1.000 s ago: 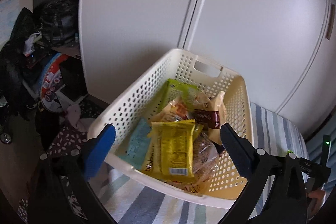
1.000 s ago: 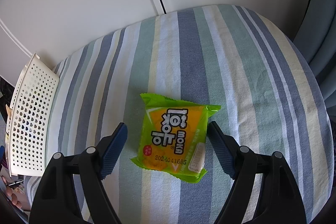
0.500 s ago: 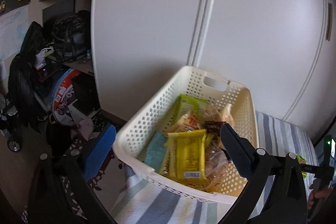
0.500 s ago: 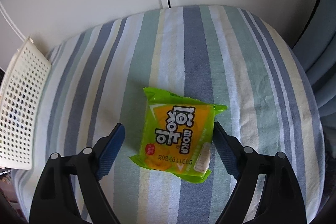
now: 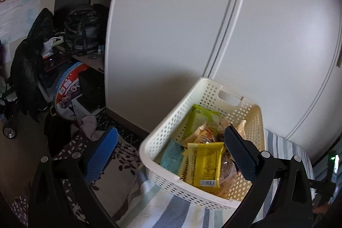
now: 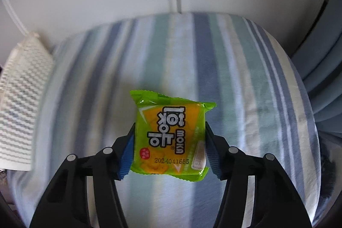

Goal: Organize snacks
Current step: 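Close the right tool on the green-and-yellow packet, then carry the green packet over the basket and open the right tool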

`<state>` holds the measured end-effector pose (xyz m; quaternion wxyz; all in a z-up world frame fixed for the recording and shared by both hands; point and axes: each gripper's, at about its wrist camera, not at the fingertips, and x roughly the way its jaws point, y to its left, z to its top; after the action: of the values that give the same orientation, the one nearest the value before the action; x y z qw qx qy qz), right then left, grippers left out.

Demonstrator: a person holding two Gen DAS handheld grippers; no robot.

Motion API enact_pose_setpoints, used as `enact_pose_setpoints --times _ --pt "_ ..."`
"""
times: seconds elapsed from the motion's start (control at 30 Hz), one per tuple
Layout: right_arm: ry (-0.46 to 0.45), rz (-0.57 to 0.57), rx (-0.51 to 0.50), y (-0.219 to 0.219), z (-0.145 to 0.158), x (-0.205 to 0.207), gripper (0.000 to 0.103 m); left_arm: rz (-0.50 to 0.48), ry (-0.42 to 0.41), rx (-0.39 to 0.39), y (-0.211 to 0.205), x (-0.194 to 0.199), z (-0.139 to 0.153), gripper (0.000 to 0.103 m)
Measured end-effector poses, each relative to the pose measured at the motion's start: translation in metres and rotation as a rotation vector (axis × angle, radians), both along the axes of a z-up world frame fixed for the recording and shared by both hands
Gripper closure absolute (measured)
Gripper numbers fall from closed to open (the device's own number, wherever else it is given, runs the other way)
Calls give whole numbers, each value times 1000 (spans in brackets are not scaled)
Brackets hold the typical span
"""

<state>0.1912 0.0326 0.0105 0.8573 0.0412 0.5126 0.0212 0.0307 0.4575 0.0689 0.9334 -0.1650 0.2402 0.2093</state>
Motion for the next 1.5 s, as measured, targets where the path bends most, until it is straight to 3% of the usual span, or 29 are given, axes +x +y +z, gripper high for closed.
enact_pose_setpoints --times 0.13,0.3,0.47,0.6,0.83,1.03,1.5 --pt "-65 83 63 37 36 -8 45 34 0 31 1 -3 3 2" --pt "-167 269 116 111 89 -26 45 51 -7 45 2 -6 6 2" --pt "-189 428 139 187 110 -38 45 58 -7 51 4 -8 7 2" --pt "-186 528 104 243 107 -47 45 79 -15 51 10 -11 9 2" --pt "-150 567 63 286 83 -53 45 111 -35 36 18 -18 12 2" --pt "-115 553 30 297 59 -40 45 101 -32 82 10 -16 15 2" --pt "-171 528 18 292 60 -35 41 70 -32 86 3 -14 15 2"
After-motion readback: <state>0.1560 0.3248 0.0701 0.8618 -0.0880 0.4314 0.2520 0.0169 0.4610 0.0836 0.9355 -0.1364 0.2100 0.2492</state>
